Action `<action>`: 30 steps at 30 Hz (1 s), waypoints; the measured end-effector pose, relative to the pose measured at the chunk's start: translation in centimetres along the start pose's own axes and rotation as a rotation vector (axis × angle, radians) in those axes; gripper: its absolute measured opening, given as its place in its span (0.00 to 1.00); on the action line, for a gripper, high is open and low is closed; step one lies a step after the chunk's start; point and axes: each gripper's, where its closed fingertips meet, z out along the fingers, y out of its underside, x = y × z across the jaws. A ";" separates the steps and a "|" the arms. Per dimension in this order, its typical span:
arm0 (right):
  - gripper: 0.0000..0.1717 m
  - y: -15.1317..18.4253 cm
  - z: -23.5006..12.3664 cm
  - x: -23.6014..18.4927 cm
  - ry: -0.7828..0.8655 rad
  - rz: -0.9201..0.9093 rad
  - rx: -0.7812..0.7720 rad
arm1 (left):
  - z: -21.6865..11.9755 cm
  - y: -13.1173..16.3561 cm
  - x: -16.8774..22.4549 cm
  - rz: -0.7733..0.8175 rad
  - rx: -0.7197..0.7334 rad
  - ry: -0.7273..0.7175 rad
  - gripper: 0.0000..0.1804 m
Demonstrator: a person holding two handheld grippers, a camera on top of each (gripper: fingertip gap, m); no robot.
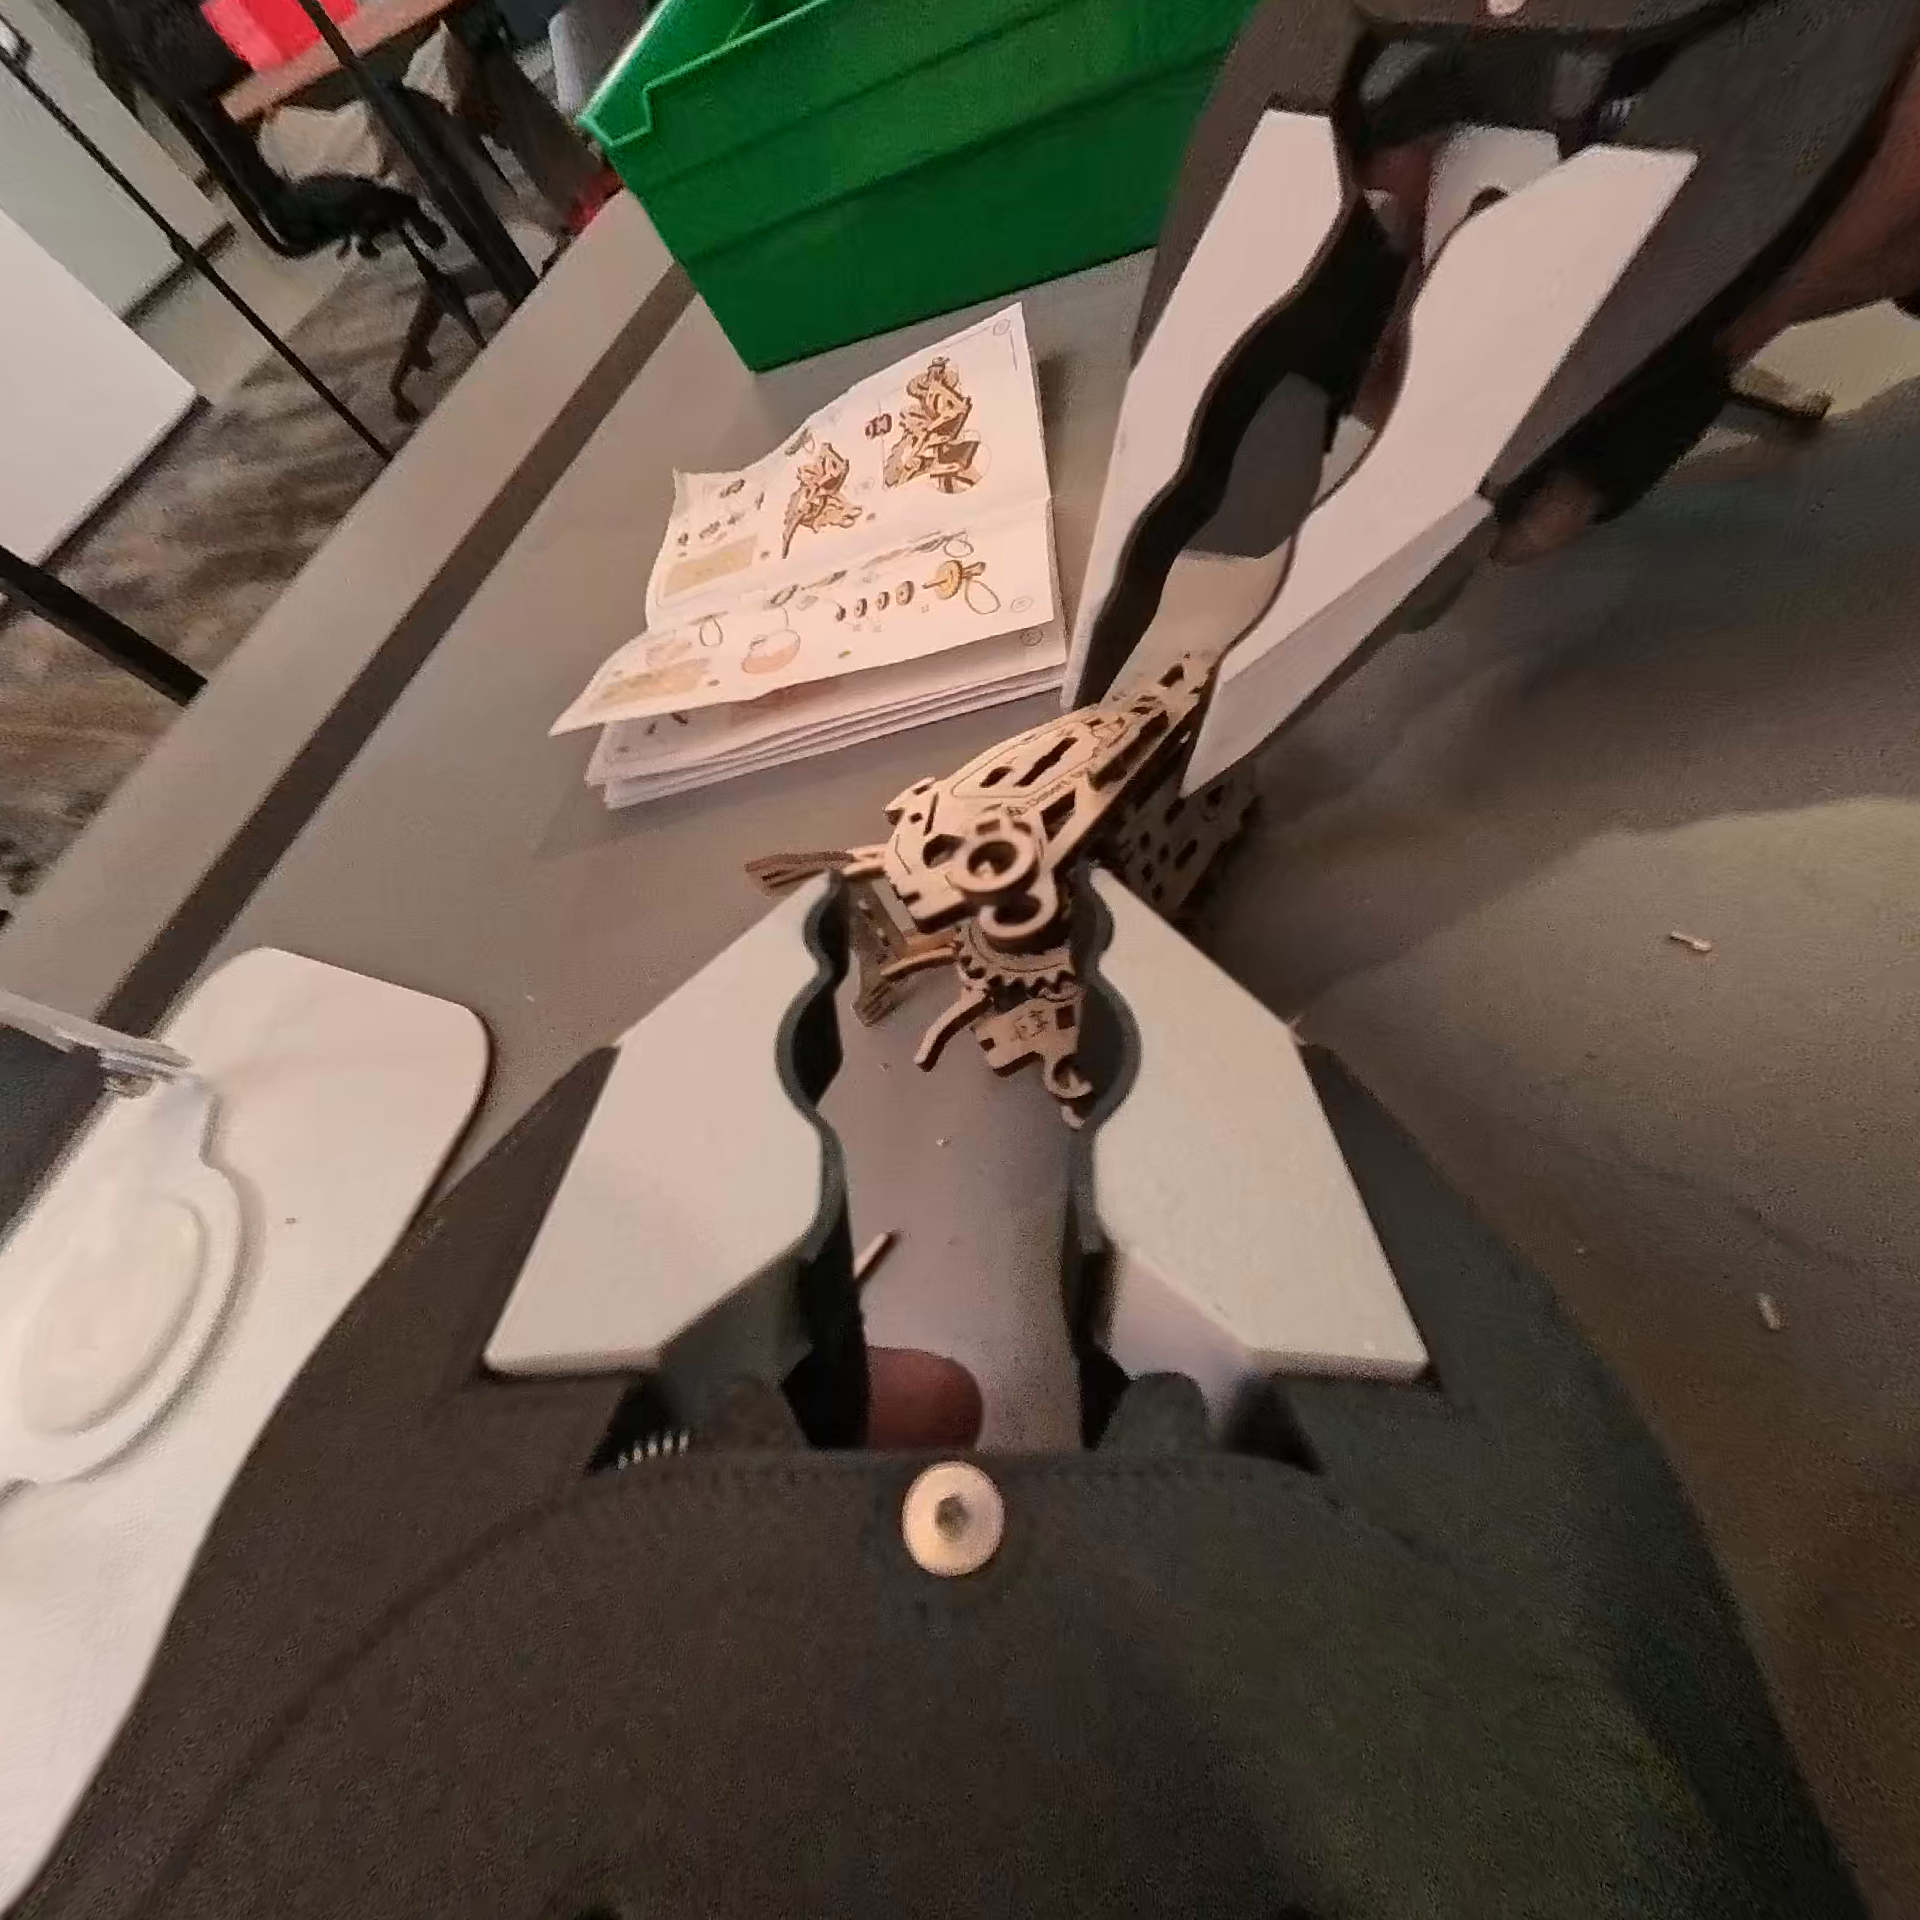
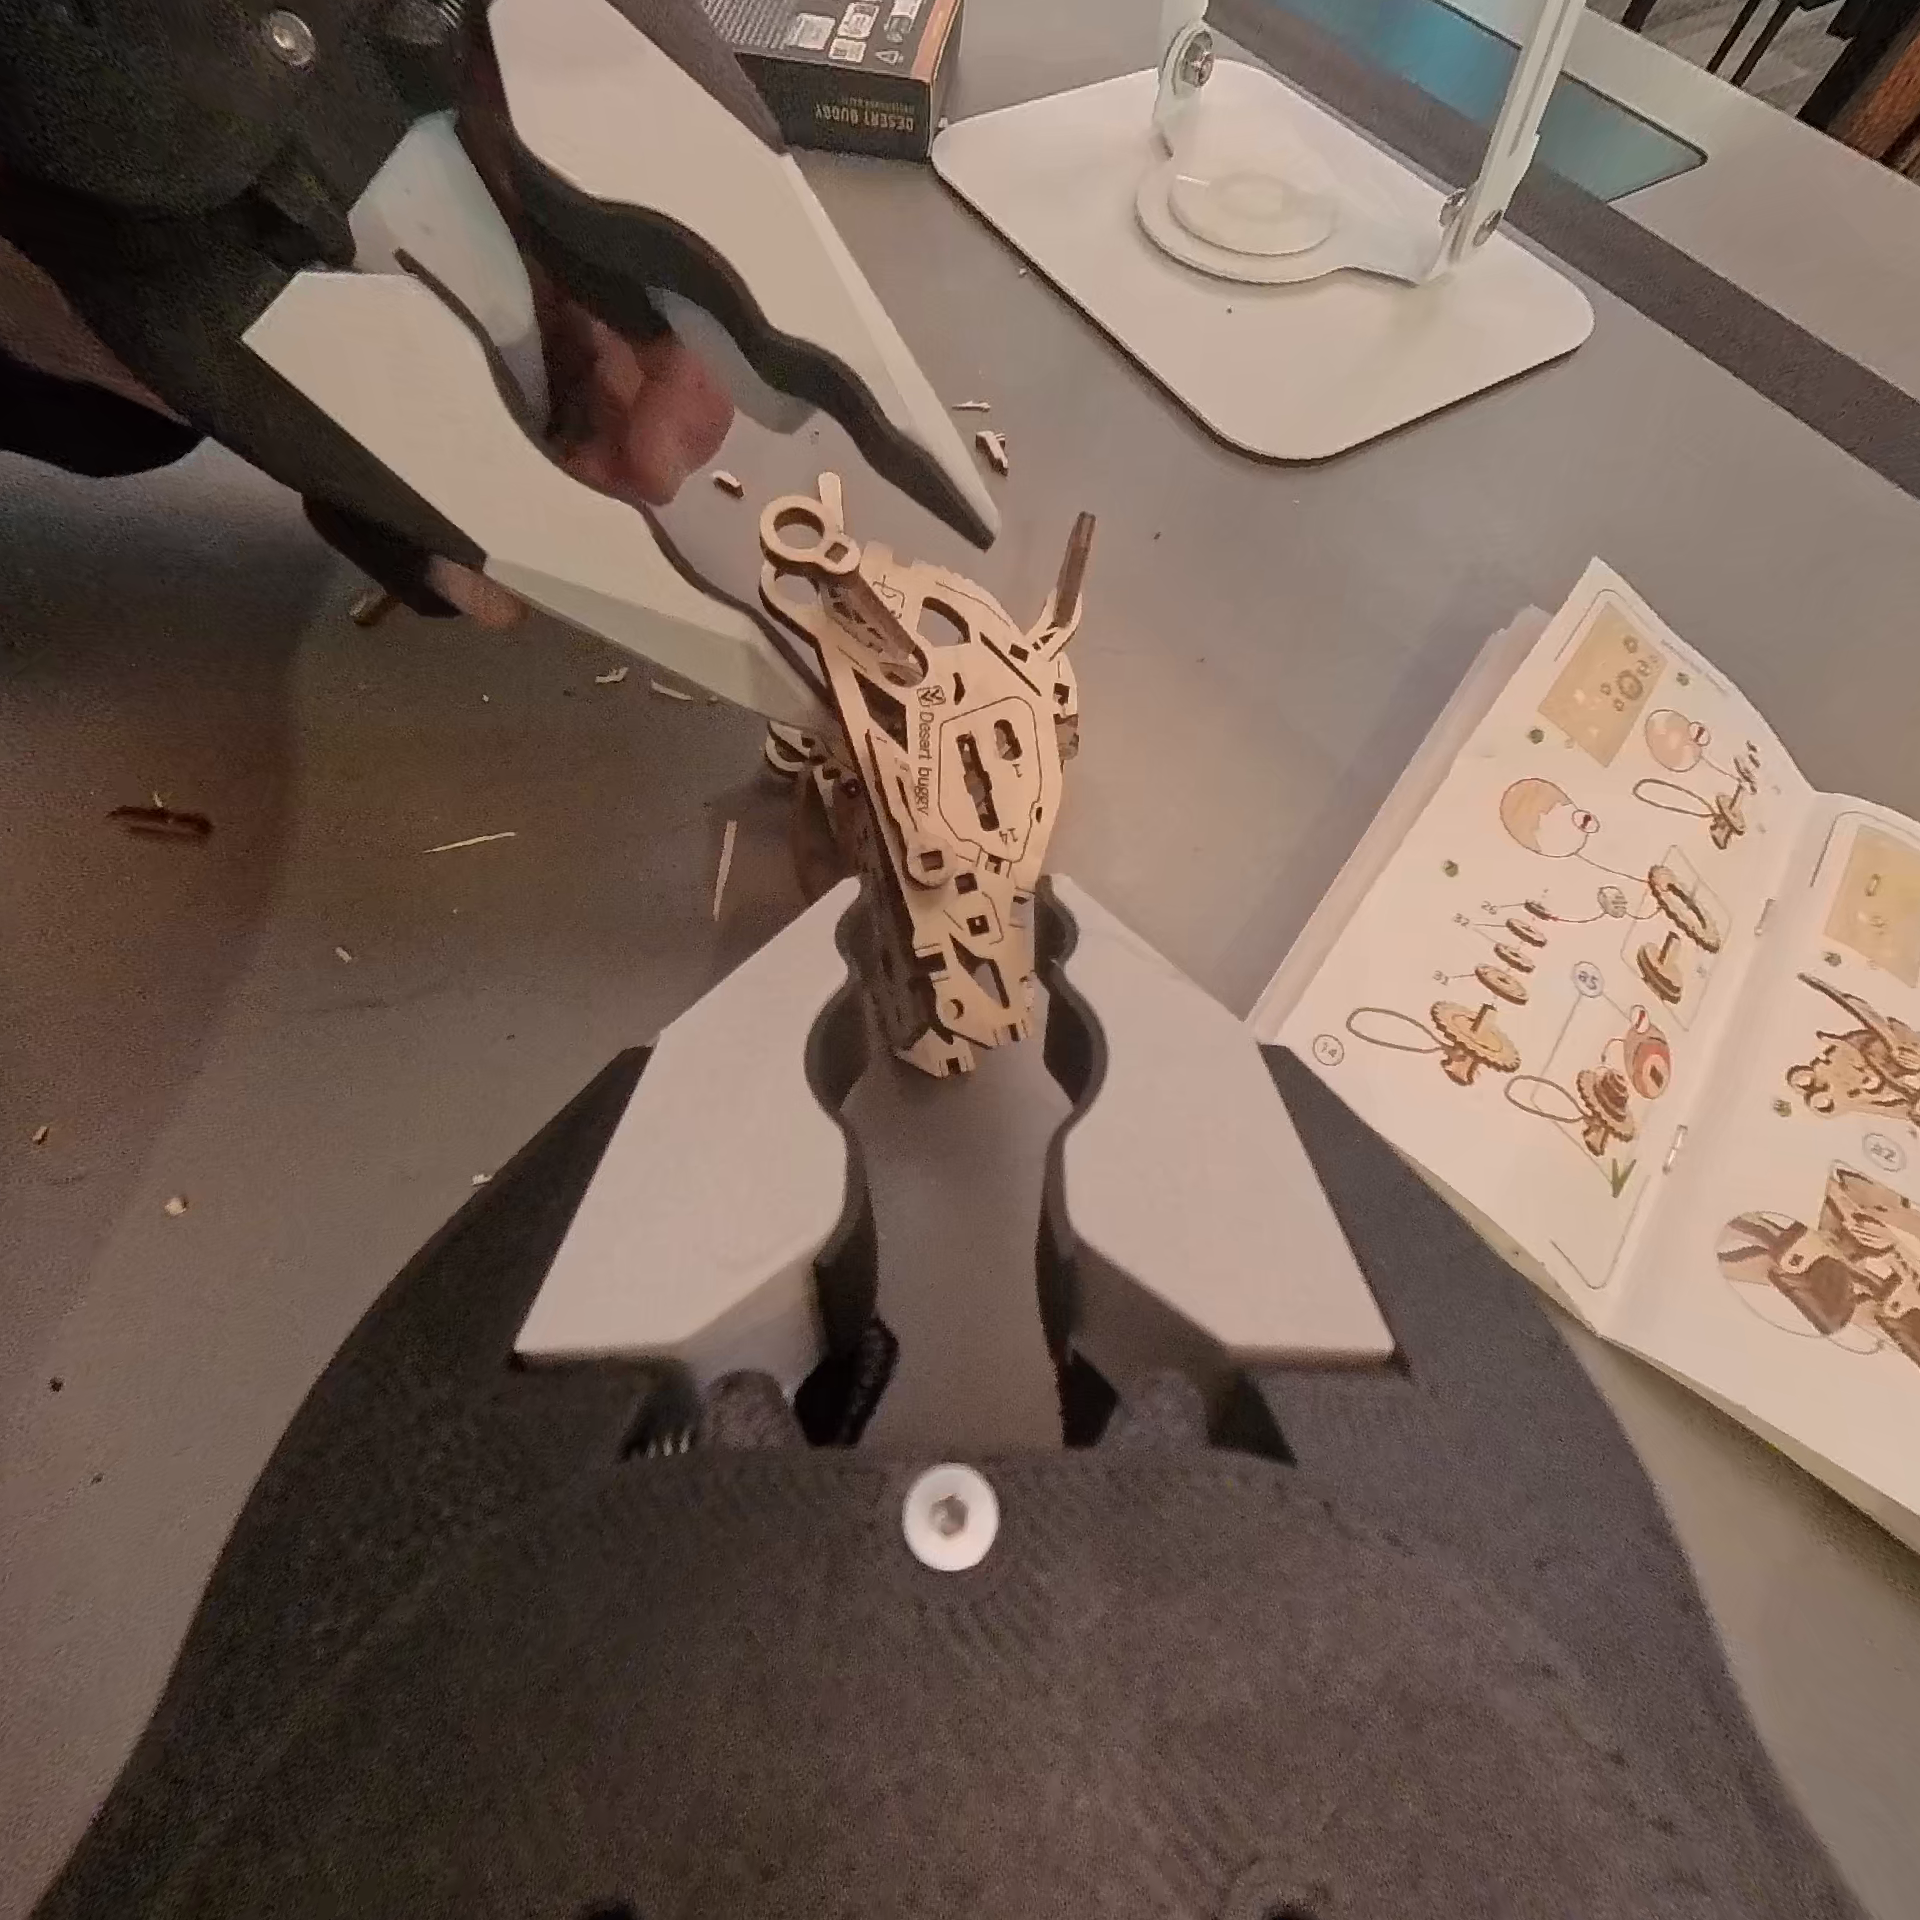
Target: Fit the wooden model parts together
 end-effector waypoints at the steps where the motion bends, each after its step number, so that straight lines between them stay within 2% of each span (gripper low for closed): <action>1: 0.16 0.0 0.0 0.0 0.001 -0.001 0.001 | 0.1 0.1 0.1 -0.024 -0.003 0.007 0.22; 9: 0.17 -0.3 -0.1 -0.1 0.009 -0.016 0.013 | -0.6 -0.5 0.2 -0.097 0.052 0.048 0.28; 11: 0.17 -0.3 0.0 -0.1 0.008 -0.015 0.013 | -0.6 -0.4 0.1 -0.114 0.051 0.054 0.25; 13: 0.16 -0.3 0.0 -0.1 0.009 -0.014 0.014 | -0.5 -0.3 0.1 -0.124 0.047 0.060 0.18; 30: 0.15 -0.4 -0.2 0.0 0.006 -0.018 0.025 | -1.0 -0.5 0.6 -0.086 0.079 0.009 0.16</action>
